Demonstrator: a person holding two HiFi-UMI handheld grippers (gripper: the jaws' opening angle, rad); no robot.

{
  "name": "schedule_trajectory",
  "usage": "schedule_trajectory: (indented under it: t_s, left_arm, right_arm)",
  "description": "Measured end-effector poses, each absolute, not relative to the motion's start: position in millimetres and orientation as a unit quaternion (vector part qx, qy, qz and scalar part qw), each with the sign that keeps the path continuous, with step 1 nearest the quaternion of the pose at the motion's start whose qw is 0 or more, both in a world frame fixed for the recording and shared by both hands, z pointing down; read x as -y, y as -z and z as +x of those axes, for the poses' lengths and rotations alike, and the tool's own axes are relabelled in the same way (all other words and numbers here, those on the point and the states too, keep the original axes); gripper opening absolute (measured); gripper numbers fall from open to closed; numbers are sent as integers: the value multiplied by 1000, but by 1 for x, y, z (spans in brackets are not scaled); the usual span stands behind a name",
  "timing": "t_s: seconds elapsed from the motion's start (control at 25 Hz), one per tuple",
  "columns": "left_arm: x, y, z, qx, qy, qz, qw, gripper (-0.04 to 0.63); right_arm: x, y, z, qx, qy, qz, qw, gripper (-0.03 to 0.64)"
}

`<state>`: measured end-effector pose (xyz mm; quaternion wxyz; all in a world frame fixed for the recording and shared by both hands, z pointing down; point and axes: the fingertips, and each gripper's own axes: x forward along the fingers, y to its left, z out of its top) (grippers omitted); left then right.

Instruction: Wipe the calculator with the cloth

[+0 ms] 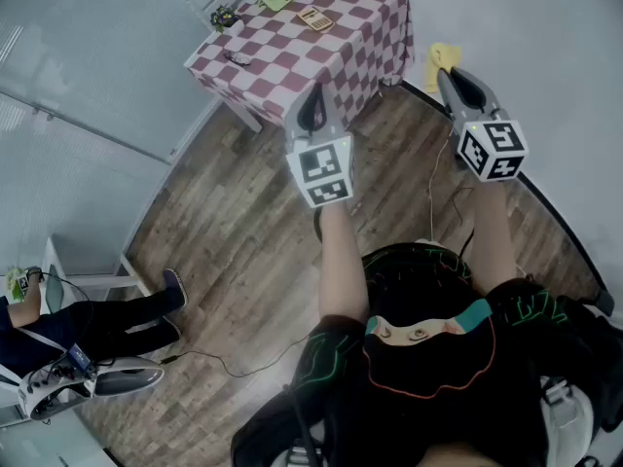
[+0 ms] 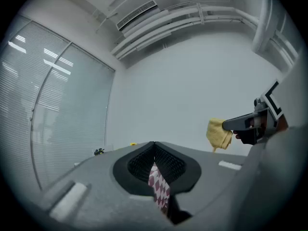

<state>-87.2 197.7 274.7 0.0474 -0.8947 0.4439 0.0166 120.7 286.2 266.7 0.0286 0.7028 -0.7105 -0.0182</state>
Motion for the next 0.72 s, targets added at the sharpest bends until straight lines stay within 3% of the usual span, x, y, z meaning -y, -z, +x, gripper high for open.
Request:
schedule_trajectory:
  t_s: [0.72]
  left_arm:
    - [-180, -318, -59, -416, 11, -909, -2, 9]
  right_arm:
    - [-280, -295, 145, 684, -21, 728, 54, 40]
